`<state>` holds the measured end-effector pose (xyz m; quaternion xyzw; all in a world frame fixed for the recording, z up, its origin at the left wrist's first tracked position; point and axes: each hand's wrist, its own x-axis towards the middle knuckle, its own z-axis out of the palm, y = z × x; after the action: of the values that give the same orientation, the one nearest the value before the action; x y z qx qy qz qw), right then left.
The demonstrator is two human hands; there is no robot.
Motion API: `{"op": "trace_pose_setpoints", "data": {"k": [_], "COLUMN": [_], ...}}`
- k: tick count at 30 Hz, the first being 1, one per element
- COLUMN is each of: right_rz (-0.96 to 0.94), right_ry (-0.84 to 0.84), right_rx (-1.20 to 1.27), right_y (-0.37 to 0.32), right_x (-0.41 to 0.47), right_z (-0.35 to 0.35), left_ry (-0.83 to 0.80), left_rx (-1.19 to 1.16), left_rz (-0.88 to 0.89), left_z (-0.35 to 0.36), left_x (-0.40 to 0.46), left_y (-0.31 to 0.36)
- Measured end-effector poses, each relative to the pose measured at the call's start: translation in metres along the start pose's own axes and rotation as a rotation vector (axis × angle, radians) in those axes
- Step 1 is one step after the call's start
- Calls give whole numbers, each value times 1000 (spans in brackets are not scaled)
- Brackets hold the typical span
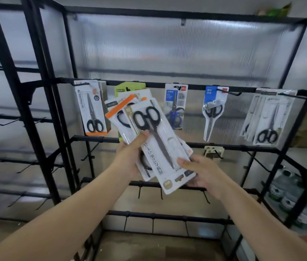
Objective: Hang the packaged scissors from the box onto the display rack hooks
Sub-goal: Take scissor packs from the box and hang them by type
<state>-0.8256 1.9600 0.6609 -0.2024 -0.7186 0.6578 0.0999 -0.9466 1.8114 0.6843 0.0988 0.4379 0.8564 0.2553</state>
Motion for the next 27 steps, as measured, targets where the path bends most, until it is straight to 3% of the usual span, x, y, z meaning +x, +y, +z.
{"op": "trace_pose_setpoints", "data": {"k": [3, 6, 15, 22, 27], "right_rz": [29, -2, -47, 2, -22], "right_ry": [-147, -164, 163, 309, 240], "right_rx": [408, 680, 826, 331, -19], "right_y": [12, 18, 8, -11, -39], "right_x": [-1, 0, 7, 15, 20], "right_z": [6, 22, 17, -27, -45], "left_ry": [5, -16, -115, -61, -63], "left_rx": [-26, -19, 14, 201, 303], "left_rz": [-1, -33, -64, -107, -105], "left_z": [-5, -7, -33, -63, -70], "left_x": [1, -1, 5, 19, 24], "left_y": [1, -3, 8, 17, 22]}}
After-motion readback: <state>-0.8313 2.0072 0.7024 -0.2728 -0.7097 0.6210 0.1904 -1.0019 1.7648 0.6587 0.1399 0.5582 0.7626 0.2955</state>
